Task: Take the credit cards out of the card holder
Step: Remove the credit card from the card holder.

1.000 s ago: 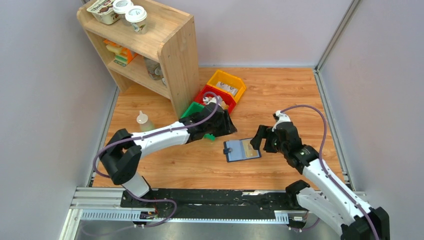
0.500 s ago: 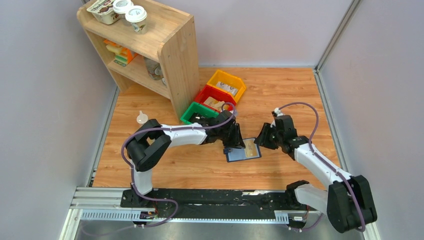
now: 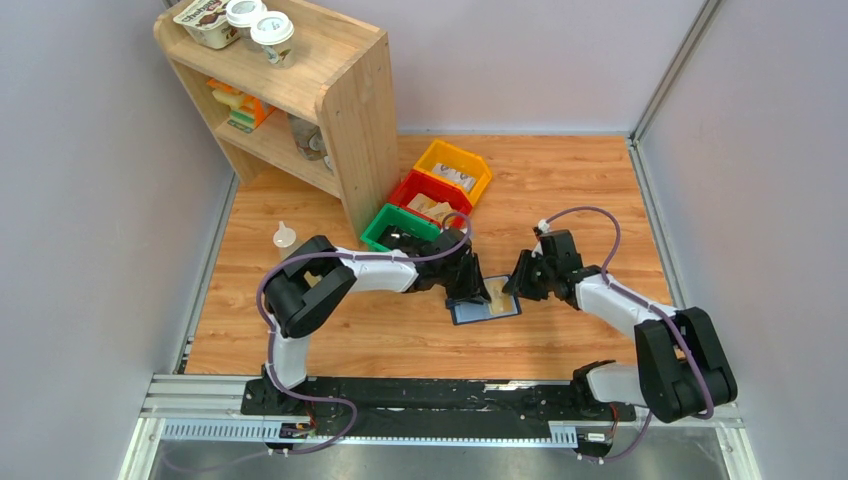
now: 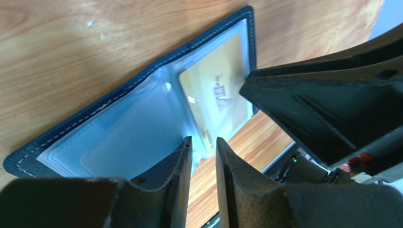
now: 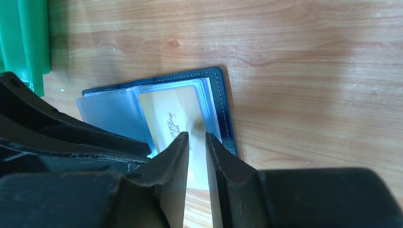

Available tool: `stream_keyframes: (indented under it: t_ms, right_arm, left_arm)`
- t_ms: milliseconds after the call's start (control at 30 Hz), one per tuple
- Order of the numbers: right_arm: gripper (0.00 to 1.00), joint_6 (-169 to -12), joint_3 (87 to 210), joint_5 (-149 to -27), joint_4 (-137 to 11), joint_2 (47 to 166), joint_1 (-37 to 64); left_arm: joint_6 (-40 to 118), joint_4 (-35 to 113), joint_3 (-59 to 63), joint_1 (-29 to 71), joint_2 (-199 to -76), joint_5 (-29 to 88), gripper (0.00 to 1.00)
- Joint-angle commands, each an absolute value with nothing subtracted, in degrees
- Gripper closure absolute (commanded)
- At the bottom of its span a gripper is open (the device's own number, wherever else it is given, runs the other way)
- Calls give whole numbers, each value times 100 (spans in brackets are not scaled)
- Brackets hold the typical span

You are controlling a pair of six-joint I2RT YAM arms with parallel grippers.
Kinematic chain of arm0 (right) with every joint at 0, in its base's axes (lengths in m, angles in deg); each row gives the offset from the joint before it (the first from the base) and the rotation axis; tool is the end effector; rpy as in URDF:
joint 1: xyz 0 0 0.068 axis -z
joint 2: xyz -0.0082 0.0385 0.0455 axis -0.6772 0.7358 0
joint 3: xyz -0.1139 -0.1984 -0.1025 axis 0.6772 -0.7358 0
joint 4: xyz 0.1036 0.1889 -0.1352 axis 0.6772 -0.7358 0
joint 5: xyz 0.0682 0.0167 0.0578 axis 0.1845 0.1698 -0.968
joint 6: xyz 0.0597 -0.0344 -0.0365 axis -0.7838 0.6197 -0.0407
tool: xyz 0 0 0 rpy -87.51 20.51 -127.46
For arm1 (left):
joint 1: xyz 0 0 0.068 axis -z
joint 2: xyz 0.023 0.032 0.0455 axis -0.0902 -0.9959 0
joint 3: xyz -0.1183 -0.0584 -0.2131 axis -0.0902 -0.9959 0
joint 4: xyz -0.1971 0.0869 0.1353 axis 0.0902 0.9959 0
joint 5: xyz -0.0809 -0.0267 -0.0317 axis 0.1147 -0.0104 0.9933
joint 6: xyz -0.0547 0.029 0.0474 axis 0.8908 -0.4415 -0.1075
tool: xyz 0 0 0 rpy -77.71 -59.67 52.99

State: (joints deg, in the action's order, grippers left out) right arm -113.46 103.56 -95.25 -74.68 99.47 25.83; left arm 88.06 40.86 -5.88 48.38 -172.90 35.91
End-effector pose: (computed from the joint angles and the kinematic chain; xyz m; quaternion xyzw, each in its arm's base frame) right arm 0.2301 0.0870 0.1104 0.0694 0.9469 0.2257 0.2181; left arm 0.2286 -0.3384 0.1080 -0.0092 0.9214 -0.3754 0.0998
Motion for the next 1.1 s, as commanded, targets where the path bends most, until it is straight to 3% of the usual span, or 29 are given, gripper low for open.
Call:
stream_keyframes:
  t_ms: [0, 233, 567, 833, 1067]
  right_arm:
    - [74, -11440, 10171, -9359, -7330, 9891, 2602]
    - [73, -11528, 10004, -9306, -7480, 9829, 2610]
    - [74, -11747, 9828, -9648, -7383, 9918, 2602]
    - [74, -11809, 9819, -9745, -7384, 9847, 2602]
    - [74, -11879, 9740, -9912, -7269, 9953, 2602]
  left_arm:
    - [9126, 3804, -779, 4782, -17370, 3556, 66]
    - [9188, 3742, -788, 4756, -17440, 3556, 58]
    - [9469, 3154, -771, 4765, -17510, 3617, 58]
    - [9583, 2776, -902, 4765, -17265, 3574, 69]
    - [9759, 2100, -1174, 4765, -17150, 3591, 85]
